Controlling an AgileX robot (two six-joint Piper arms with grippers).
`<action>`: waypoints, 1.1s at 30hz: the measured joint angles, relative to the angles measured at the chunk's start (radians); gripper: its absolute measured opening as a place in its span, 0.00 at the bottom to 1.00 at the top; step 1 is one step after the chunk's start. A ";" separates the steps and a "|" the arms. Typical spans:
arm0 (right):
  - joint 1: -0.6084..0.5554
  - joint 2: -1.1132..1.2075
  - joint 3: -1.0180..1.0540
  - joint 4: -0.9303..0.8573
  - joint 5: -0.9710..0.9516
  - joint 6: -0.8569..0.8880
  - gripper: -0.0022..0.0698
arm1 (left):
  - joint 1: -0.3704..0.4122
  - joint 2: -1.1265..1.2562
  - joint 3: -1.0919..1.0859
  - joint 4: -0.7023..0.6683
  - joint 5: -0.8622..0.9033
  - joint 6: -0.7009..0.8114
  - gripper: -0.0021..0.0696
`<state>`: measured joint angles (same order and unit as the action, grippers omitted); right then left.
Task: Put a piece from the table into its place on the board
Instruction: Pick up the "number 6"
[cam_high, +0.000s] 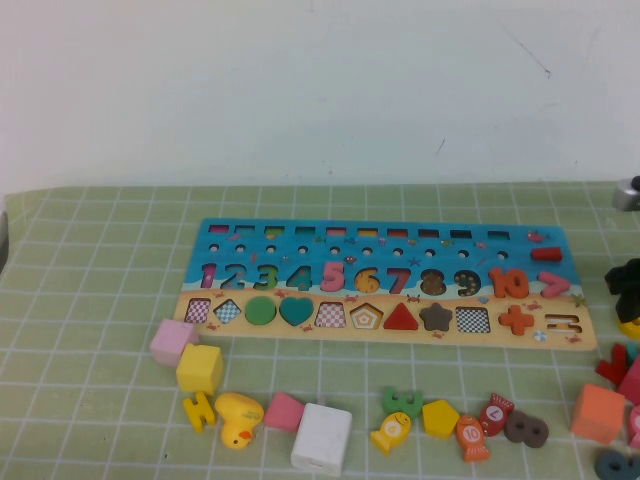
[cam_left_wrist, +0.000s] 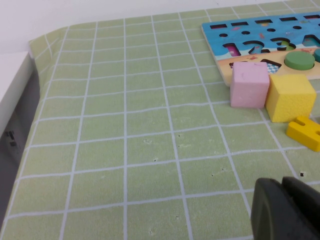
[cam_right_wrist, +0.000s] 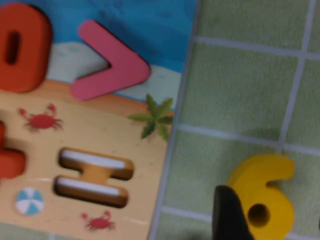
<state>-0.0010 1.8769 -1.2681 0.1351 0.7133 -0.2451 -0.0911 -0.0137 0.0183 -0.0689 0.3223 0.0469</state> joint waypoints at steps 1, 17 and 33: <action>0.000 0.007 0.000 -0.007 -0.002 -0.005 0.54 | 0.000 0.000 0.000 0.000 0.000 0.000 0.03; 0.000 0.043 -0.020 -0.026 -0.036 -0.014 0.54 | 0.000 0.000 0.000 0.000 0.000 0.000 0.03; 0.039 0.043 -0.022 -0.011 -0.023 -0.025 0.41 | 0.000 0.000 0.000 0.000 0.000 0.000 0.03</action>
<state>0.0382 1.9203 -1.2898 0.1240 0.6908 -0.2701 -0.0911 -0.0137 0.0183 -0.0689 0.3223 0.0469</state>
